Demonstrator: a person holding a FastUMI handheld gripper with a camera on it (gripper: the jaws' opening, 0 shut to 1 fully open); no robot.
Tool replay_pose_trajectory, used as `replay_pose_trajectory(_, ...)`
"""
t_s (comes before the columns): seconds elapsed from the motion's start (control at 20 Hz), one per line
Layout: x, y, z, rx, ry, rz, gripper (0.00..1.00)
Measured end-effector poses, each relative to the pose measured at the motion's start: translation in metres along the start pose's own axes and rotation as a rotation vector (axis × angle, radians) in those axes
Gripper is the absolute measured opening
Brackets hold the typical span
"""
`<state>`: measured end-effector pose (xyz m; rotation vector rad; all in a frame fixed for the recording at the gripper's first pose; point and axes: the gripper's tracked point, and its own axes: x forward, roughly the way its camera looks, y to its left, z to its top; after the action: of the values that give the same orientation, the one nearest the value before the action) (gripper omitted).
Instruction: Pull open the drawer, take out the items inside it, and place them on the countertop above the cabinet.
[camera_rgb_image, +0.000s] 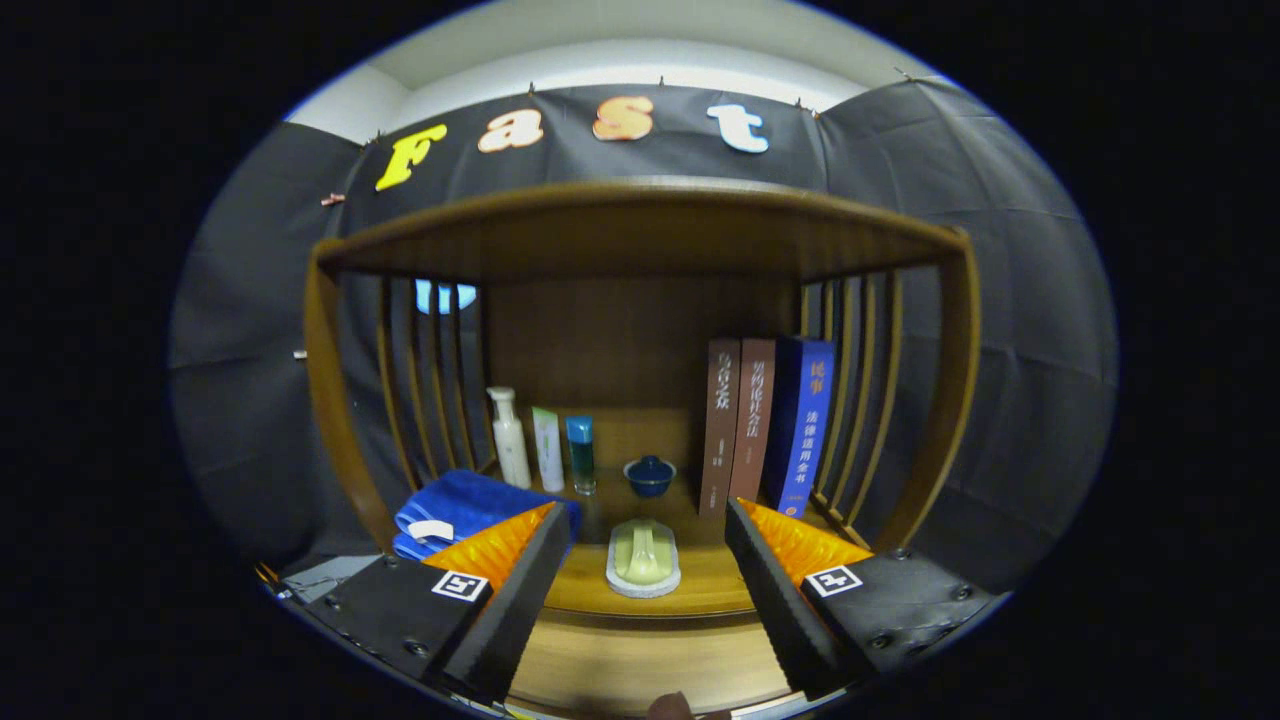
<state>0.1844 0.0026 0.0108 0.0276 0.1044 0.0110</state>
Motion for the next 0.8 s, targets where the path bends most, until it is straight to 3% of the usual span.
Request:
replay_pose_trajectory(0.3, -0.072, 0.002, -0.012, 0.010, -0.072, -0.005, 0.99)
replay_pose_trajectory(0.8, -0.151, 0.009, -0.101, -0.012, -0.126, -0.005, 0.99)
